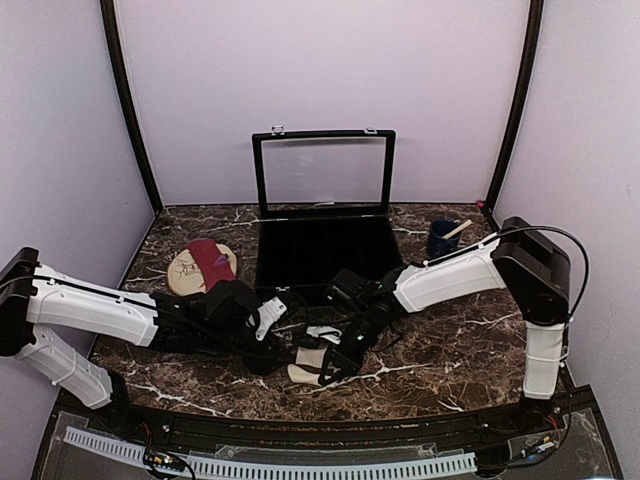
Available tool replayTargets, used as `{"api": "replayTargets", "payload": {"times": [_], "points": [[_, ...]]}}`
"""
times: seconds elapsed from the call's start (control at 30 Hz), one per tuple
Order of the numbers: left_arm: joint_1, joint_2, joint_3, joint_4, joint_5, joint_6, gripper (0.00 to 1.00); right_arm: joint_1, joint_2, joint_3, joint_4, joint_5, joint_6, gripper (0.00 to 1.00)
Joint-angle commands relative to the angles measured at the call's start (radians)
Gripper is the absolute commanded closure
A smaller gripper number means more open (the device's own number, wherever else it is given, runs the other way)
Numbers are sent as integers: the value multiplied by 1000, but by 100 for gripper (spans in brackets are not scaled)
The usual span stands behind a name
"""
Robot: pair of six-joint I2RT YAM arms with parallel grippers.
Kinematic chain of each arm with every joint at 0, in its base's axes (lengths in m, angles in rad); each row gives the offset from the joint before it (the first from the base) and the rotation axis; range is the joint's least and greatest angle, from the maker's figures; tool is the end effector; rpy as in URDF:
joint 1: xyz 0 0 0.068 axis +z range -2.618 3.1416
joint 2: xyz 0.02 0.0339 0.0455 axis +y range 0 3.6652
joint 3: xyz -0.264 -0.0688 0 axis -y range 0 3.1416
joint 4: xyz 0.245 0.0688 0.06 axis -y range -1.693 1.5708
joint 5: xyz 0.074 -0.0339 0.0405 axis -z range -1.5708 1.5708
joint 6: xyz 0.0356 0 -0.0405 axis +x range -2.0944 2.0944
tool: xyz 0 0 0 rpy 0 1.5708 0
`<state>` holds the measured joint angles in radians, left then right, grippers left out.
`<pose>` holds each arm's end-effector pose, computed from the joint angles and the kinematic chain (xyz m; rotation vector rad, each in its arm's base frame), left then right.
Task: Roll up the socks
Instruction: Roll the sock at the center of the board.
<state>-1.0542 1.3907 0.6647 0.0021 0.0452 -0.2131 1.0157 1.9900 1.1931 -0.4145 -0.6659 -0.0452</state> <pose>0.1358 -0.2424 0.1829 1.0009 2.1781 -0.6833 0.1803 0.3324 0.1259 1.6356 -2.4261 -1.1407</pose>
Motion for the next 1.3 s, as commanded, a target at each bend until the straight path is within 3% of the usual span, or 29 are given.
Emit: {"api": "replayTargets", "payload": {"times": [0.0,0.37,0.73,1.1,1.27], "points": [[-41,-21,-29,24,-40,98,46,-11,30,-2,-58,-31,-7,100],[-123,0,-39,94,-57,211,44,-23,35,-3,-81,-63,-14,100],[-214,119,6,109,-102,298,44,-38,34,-9,-103,-91,-30,100],[-232,222,73,116,-183,376,43,-44,35,-13,-135,-109,-61,100],[-232,261,105,80,-150,393,49,-52,35,-16,-145,-113,-75,100]]}}
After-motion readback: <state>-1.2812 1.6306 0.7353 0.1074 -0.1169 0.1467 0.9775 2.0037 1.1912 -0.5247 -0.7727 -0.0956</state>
